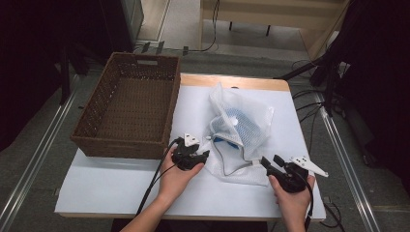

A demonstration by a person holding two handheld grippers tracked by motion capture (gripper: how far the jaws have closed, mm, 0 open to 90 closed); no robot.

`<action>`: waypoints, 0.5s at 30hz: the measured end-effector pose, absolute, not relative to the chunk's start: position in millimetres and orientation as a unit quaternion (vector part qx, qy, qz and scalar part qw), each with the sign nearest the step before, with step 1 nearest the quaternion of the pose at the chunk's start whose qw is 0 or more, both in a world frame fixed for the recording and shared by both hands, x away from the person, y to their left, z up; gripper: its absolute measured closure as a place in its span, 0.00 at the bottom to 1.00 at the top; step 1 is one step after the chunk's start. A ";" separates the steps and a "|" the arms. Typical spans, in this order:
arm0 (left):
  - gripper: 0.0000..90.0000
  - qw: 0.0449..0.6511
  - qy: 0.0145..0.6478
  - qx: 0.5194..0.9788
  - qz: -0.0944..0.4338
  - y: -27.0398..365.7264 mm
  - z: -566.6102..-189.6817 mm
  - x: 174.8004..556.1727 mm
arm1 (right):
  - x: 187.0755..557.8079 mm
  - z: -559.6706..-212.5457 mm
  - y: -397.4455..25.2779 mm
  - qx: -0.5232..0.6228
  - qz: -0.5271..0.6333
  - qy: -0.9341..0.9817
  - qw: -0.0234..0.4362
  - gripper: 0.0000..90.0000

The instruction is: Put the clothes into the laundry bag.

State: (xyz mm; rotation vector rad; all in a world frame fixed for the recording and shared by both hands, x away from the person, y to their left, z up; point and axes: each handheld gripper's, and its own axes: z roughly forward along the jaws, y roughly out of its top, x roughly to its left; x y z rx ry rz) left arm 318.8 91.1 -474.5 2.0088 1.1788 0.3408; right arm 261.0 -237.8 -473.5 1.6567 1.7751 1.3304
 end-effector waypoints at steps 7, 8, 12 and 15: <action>0.99 0.411 0.448 0.789 0.081 105.1 -469.4 307.9 | 268.1 -486.9 -225.8 0.596 0.392 0.680 0.170 0.57; 0.99 0.411 0.448 0.789 0.081 105.1 -469.4 307.9 | 267.6 -487.0 -223.6 0.593 0.386 0.684 0.179 0.63; 1.00 0.445 0.433 0.781 0.060 120.7 -463.8 293.8 | 265.4 -486.7 -224.1 0.578 0.366 0.701 0.199 0.94; 1.00 0.451 0.433 0.778 0.052 127.3 -463.5 288.8 | 265.8 -486.8 -229.8 0.585 0.372 0.696 0.189 0.99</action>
